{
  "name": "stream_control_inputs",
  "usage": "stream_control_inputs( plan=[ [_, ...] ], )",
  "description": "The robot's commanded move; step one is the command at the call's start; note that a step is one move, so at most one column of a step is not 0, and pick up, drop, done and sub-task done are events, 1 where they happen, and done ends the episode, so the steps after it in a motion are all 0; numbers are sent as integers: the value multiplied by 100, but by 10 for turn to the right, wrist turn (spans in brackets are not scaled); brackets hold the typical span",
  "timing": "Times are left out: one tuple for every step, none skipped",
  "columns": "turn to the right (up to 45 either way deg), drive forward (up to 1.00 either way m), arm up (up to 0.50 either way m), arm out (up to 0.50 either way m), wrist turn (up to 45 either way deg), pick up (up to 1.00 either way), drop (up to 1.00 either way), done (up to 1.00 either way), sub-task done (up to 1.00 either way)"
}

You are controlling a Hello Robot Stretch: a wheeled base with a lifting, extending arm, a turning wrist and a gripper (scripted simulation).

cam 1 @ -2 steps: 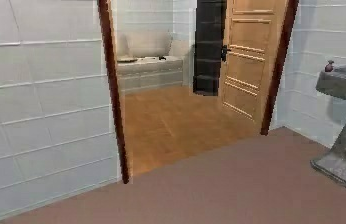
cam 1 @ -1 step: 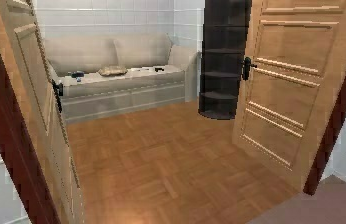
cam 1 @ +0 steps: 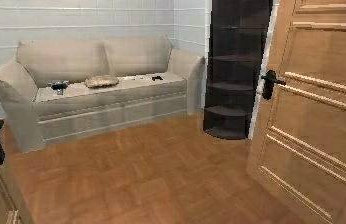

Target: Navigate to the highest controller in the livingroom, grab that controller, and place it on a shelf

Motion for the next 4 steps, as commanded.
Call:
stream_control_inputs(
  plan=[
    [-60,0,0,0,0,0,0,0,0],
    [0,100,0,0,0,0,0,0,0],
    [-30,0,0,0,0,0,0,0,0],
    [0,100,0,0,0,0,0,0,0]
  ],
)
